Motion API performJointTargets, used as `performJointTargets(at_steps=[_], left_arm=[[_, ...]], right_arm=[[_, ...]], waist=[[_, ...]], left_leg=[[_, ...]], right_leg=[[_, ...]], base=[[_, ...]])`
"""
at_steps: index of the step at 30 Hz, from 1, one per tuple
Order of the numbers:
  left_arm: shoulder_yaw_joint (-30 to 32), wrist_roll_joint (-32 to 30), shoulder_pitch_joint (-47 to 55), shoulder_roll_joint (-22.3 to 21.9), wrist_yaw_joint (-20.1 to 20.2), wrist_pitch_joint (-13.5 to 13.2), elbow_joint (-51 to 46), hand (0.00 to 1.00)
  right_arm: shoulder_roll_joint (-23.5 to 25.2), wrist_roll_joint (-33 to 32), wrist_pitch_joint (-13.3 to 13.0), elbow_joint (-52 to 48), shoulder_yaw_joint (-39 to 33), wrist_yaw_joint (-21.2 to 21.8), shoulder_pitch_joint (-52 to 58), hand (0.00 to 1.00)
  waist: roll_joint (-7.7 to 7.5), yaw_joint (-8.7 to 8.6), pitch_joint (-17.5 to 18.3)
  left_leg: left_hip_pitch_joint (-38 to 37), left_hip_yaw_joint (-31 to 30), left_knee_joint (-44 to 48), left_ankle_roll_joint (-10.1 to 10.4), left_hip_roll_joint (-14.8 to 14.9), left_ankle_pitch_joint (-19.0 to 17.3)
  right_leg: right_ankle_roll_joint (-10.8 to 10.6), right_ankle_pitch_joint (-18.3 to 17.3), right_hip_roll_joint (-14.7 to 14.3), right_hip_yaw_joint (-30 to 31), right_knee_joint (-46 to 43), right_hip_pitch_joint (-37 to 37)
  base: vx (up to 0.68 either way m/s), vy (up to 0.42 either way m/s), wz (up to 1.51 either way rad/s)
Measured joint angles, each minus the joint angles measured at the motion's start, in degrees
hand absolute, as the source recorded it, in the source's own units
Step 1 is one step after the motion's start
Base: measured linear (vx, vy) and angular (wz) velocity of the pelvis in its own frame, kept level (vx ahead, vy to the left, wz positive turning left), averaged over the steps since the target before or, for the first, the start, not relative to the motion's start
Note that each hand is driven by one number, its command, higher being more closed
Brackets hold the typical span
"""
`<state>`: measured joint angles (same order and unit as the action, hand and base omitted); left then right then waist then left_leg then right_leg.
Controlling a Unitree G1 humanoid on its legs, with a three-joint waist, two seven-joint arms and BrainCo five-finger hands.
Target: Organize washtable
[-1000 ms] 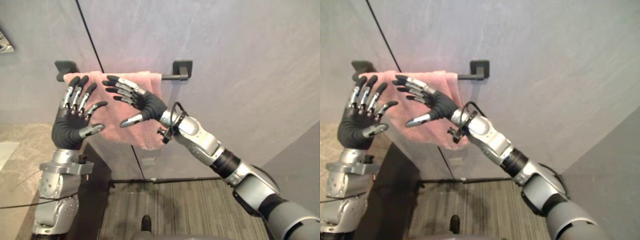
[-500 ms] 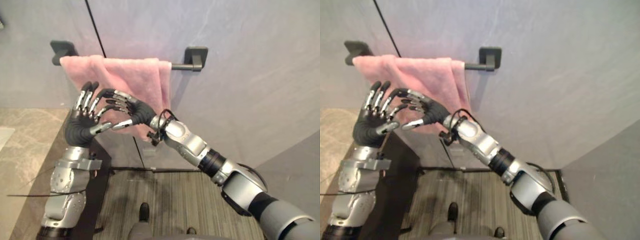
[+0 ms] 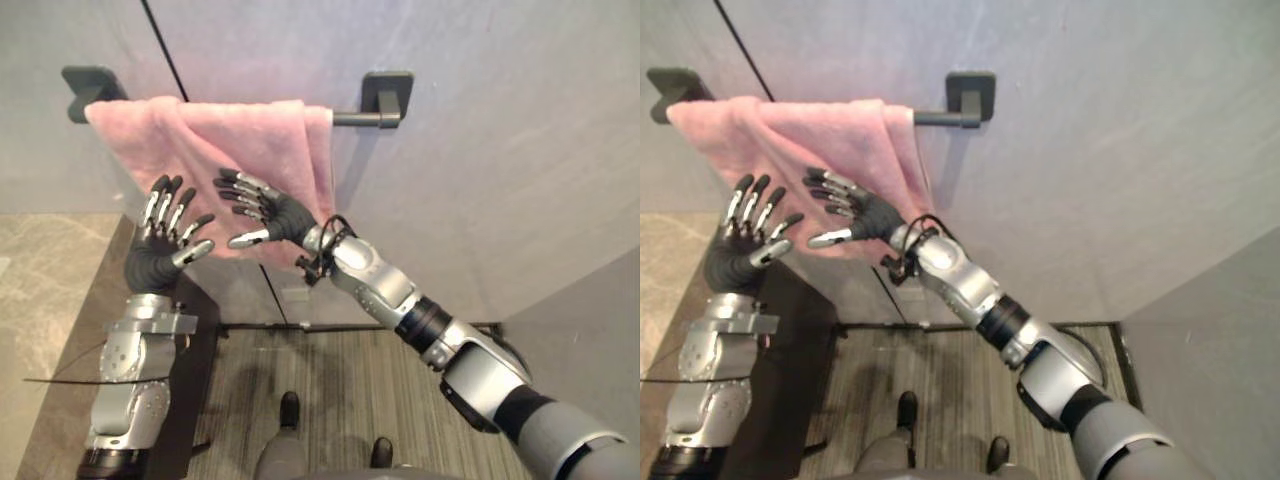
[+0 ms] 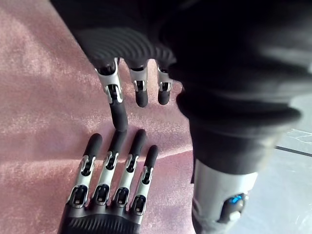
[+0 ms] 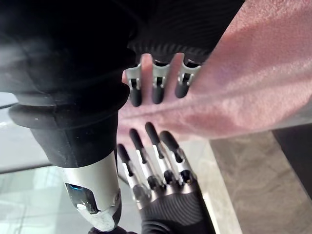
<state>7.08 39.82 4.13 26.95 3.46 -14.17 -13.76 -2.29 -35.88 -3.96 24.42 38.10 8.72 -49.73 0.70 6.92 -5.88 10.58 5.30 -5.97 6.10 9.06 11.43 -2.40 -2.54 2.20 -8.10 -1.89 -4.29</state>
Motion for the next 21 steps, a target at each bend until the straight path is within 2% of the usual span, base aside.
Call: performJointTargets(at_steps=[15,21], left_arm=[[-0.1,-1.2,1.4,-4.0,-0.1,0.2,0.4,0.0],[-0.9,-1.2,1.3,-4.1,-0.1,0.3,0.4,0.0]], right_arm=[[0.6,0.0,0.0,-0.3,-1.6,-0.1,0.4,0.0],[0.8,0.2,0.0,-1.3,-1.6,-0.3,0.4,0.0]], waist=[[0.03,-0.63,-0.8],[-0.08,-1.36,-1.8]], left_leg=[[0.8,0.6,0.0,0.0,0.0,0.0],[2.0,1.3,0.0,0.0,-0.1,0.0]], right_leg=[[0.0,0.0,0.0,0.4,0.0,-1.1],[-0.2,0.3,-0.1,0.8,0.0,-2.5]], base=[[0.0,0.0,-0.01],[0.0,0.0,-0.05]])
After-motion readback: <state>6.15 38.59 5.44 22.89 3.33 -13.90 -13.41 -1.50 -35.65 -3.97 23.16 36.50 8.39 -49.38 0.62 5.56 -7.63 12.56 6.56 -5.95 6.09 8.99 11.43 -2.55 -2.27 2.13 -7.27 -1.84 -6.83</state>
